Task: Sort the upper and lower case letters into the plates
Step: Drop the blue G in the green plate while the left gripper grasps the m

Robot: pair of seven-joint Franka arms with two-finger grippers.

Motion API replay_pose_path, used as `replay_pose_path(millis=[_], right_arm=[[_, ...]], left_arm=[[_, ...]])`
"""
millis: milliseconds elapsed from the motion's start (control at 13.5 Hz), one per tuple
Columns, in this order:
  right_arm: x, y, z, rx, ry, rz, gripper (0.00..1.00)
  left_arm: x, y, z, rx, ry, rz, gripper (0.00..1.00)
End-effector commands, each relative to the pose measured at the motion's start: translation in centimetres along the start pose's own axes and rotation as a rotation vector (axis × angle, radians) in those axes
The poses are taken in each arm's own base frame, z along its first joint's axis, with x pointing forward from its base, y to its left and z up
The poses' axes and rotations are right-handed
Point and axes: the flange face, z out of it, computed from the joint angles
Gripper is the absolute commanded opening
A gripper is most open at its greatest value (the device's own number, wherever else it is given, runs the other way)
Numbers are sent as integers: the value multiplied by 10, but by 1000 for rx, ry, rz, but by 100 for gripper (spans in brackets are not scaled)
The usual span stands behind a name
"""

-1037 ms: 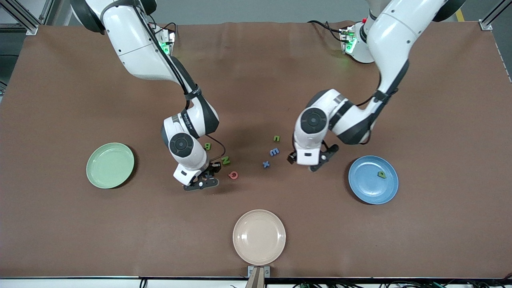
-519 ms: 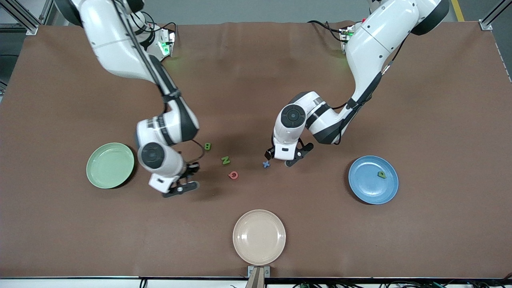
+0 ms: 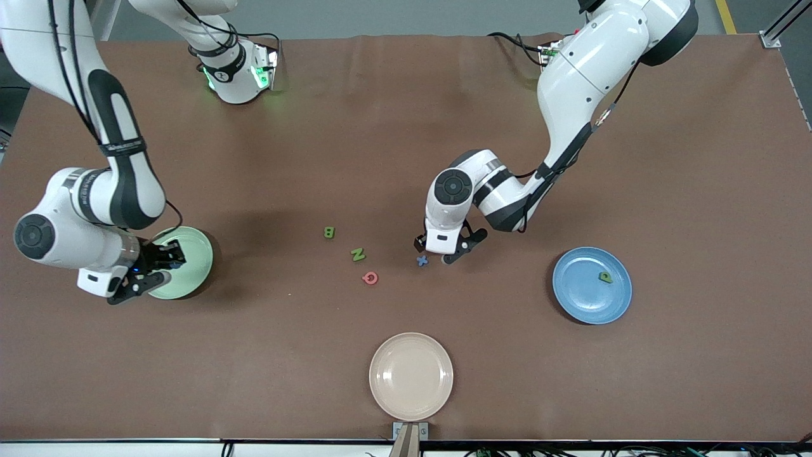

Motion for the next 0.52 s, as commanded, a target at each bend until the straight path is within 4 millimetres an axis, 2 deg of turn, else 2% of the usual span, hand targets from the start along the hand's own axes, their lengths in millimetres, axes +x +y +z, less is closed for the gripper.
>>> replay_pose_path(millis=[0, 222, 296, 444], right_arm=[[-21, -8, 27, -2, 5, -8, 17], [-40, -8, 55, -6, 5, 9, 19], [-41, -8, 61, -15, 15, 10, 20], [-41, -9, 61, -14, 14, 8, 29]], left_arm=[[0, 6, 4, -21, 22, 16, 73], [-6, 8, 7, -20, 27, 30, 52], [-3, 11, 4, -29, 27, 20, 45], [-2, 11, 3, -30, 28, 19, 33]])
